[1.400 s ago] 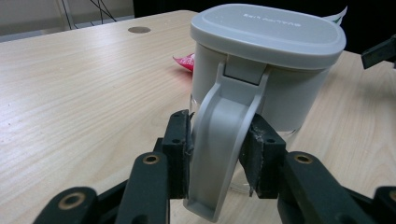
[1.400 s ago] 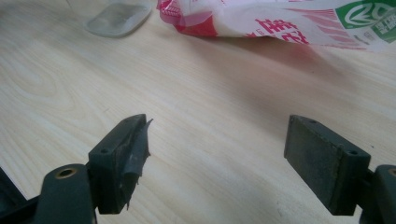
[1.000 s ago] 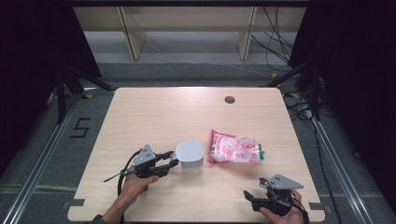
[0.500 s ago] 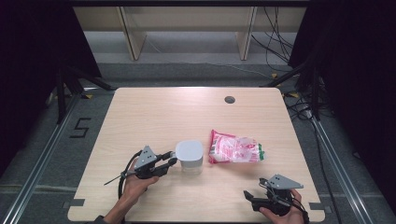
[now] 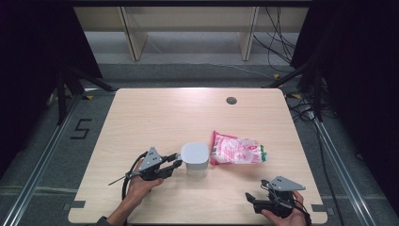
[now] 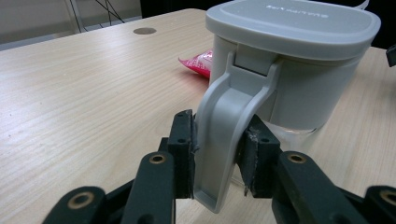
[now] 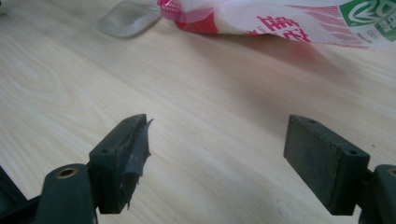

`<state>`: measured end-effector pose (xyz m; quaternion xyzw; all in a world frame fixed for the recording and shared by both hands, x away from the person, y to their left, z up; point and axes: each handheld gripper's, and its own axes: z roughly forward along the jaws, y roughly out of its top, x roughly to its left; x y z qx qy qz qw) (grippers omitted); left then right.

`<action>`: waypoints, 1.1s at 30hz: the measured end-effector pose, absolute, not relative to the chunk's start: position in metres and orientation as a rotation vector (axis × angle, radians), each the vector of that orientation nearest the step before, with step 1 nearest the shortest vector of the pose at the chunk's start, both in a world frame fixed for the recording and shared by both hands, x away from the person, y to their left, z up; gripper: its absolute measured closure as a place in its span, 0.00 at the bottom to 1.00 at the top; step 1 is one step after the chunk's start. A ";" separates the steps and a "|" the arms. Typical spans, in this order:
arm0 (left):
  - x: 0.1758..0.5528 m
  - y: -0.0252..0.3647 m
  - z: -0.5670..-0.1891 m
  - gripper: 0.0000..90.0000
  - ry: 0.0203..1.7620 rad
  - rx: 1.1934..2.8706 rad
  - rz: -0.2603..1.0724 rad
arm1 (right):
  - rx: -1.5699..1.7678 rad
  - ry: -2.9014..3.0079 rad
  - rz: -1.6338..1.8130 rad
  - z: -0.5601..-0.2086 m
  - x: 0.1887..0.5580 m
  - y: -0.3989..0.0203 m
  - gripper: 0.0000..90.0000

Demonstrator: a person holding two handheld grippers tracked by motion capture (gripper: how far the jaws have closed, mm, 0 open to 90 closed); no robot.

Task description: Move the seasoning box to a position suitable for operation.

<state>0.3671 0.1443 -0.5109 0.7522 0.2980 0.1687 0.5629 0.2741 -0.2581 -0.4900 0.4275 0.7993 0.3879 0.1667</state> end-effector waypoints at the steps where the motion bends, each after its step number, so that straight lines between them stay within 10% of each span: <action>1: 0.367 0.145 -0.511 0.75 0.704 1.773 0.390 | 1.217 2.275 1.104 -0.490 0.274 -0.258 0.26; 20: 0.352 0.157 -0.491 0.48 0.713 1.812 0.311 | 1.228 2.291 1.112 -0.493 0.275 -0.258 0.26; 27: 0.343 0.164 -0.481 0.55 0.690 1.803 0.290 | 1.266 2.292 1.133 -0.492 0.272 -0.258 0.25; 33: 0.338 0.166 -0.474 0.83 0.673 1.826 0.327 | 1.209 2.295 1.106 -0.493 0.275 -0.259 0.25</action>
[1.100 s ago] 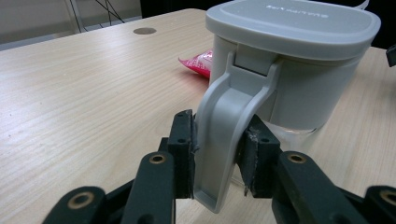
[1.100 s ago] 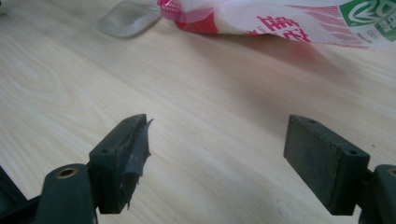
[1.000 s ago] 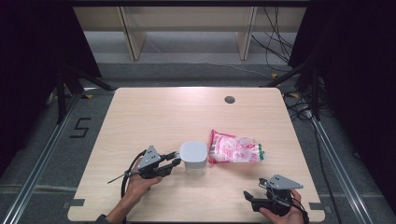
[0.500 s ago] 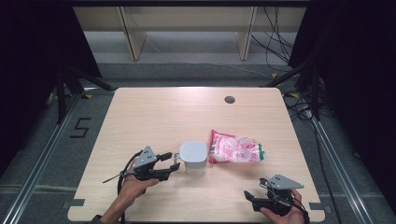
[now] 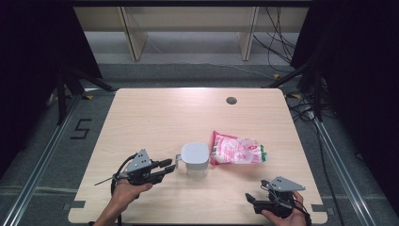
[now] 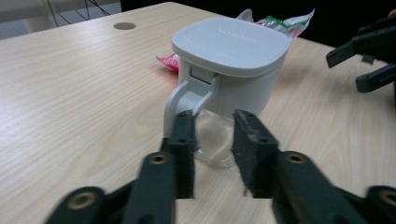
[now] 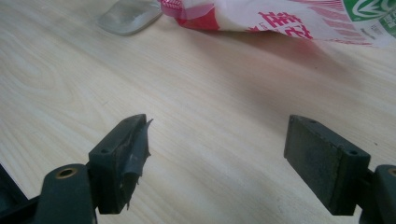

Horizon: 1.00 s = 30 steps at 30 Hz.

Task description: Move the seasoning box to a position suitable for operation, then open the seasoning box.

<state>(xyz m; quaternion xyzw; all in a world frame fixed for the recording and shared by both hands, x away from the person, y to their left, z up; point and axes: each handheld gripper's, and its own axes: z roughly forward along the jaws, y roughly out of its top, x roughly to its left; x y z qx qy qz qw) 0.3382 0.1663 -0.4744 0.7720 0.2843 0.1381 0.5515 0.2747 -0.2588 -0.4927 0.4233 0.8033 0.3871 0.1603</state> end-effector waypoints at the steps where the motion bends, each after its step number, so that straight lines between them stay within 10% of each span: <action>1: 0.337 0.166 -0.473 0.87 0.672 1.830 0.335 | 1.204 2.298 1.124 -0.493 0.275 -0.259 0.25; 30: 0.368 0.138 -0.441 0.99 0.621 1.807 0.370 | 1.218 2.262 1.142 -0.490 0.274 -0.251 0.23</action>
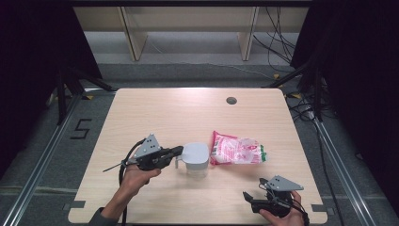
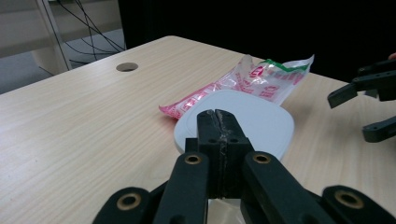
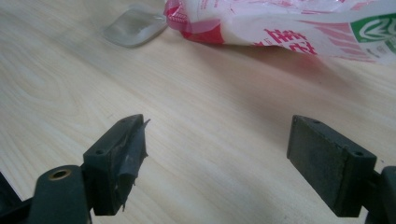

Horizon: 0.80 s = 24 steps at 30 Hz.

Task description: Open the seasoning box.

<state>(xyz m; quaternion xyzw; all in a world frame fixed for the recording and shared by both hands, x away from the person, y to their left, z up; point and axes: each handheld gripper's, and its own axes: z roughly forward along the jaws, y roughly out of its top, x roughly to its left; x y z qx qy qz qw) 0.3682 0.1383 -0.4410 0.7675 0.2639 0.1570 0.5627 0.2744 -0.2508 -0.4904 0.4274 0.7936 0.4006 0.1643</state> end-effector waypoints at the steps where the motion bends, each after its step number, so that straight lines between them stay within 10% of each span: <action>1: 0.371 0.139 -0.442 0.99 0.620 1.815 0.383 | 1.200 2.256 1.170 -0.490 0.274 -0.250 0.23; 12: 0.374 0.139 -0.447 0.99 0.596 1.837 0.391 | 1.157 2.242 1.231 -0.487 0.276 -0.246 0.22; 24: 0.374 0.140 -0.449 0.99 0.598 1.812 0.380 | 0.977 2.269 1.304 -0.470 0.300 -0.220 0.64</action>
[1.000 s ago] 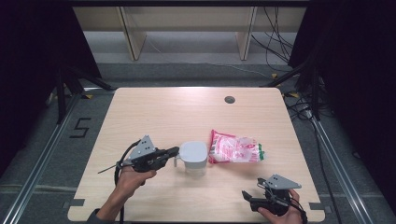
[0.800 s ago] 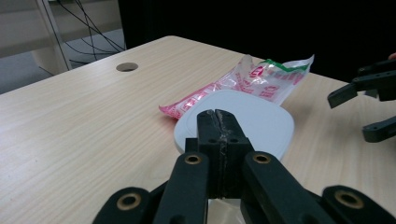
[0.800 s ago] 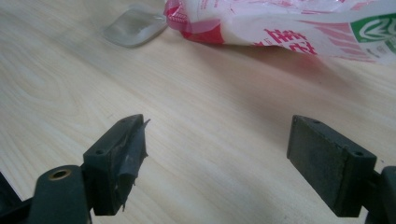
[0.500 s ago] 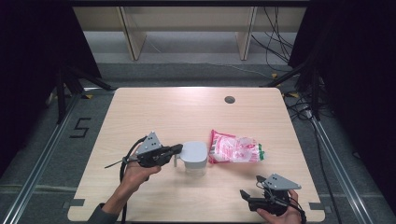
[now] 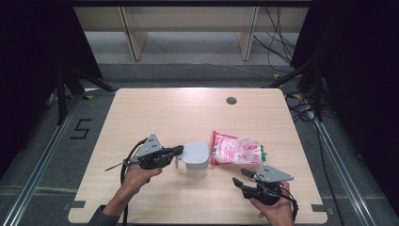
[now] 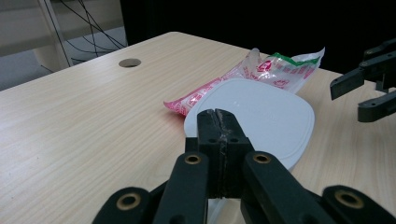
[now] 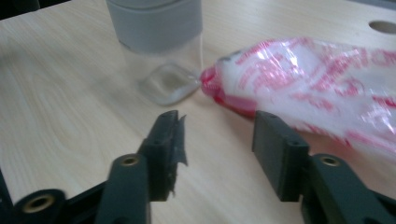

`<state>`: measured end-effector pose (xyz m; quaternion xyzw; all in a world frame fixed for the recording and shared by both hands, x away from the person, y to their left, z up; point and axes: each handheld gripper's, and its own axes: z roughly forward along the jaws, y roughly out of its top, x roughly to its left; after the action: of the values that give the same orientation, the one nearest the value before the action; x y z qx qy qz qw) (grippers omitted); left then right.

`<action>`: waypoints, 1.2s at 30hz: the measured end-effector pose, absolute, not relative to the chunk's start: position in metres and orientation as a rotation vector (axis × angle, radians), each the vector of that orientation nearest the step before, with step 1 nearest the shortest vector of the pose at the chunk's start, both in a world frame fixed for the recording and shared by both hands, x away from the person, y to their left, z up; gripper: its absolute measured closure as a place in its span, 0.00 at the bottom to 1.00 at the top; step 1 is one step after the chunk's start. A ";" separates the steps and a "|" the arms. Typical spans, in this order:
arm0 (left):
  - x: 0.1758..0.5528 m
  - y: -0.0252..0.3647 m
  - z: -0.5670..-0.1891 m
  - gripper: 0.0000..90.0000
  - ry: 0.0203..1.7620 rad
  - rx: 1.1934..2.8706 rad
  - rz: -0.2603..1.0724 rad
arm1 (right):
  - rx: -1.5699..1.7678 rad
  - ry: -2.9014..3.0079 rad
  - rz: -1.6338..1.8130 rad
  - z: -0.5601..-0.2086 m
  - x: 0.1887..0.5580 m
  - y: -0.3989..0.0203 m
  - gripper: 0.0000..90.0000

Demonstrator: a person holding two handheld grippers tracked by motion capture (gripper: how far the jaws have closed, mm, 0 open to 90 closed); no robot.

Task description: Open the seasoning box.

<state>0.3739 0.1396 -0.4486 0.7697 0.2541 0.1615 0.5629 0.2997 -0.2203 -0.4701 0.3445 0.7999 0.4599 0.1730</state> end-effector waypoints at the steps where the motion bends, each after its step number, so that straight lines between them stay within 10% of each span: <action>1: 0.374 0.140 -0.448 0.99 0.586 1.817 0.386 | 0.937 2.264 1.293 -0.469 0.303 -0.217 0.67; 17: 0.372 0.142 -0.451 0.99 0.618 1.788 0.378 | 0.743 2.301 1.304 -0.451 0.332 -0.172 0.99; 36: 0.370 0.143 -0.453 0.99 0.625 1.774 0.383 | 0.731 2.310 1.311 -0.445 0.347 -0.158 1.00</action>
<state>0.3705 0.1432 -0.4532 0.7569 0.2668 0.1632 0.5738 0.3471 -0.1583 -0.4451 0.2605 0.8228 0.4671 0.1923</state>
